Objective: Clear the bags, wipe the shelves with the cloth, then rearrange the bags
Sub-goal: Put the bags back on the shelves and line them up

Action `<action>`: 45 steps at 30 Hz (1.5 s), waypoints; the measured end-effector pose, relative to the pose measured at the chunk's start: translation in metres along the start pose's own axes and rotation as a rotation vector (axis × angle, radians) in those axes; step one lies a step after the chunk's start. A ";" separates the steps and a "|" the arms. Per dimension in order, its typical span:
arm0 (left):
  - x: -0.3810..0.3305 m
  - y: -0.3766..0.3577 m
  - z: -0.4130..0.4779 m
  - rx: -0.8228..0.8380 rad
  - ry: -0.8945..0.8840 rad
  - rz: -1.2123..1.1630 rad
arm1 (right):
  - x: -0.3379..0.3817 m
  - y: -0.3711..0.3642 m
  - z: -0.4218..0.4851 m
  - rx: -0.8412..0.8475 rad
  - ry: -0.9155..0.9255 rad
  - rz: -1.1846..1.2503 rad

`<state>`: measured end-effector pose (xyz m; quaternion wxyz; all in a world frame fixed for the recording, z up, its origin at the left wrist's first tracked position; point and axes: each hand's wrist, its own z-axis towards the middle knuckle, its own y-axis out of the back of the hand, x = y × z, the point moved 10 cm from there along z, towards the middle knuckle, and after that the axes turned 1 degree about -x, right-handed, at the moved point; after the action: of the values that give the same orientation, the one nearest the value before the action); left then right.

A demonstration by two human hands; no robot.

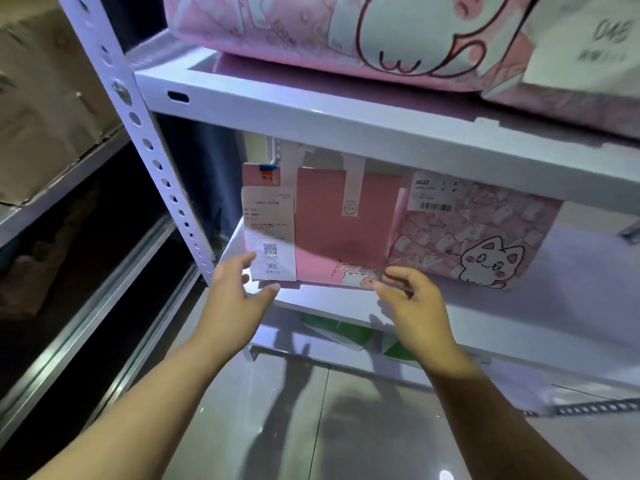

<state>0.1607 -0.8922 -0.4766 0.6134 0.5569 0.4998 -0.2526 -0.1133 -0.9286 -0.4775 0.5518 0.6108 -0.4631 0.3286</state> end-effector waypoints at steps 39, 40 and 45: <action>-0.405 -0.038 -0.070 -0.087 -0.593 0.034 | 0.224 0.308 -0.021 -0.322 0.293 -0.005; -0.406 -0.038 -0.066 -0.110 -0.582 0.042 | 0.225 0.308 -0.015 -0.307 0.295 0.010; -0.402 -0.047 -0.057 -0.183 -0.513 0.132 | 0.226 0.316 -0.004 -0.285 0.360 0.096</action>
<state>-0.0485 -0.9502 -0.1300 0.7827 0.4485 0.3116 -0.2986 -0.3261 -0.9584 -0.1542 0.6900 0.4357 -0.4274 0.3892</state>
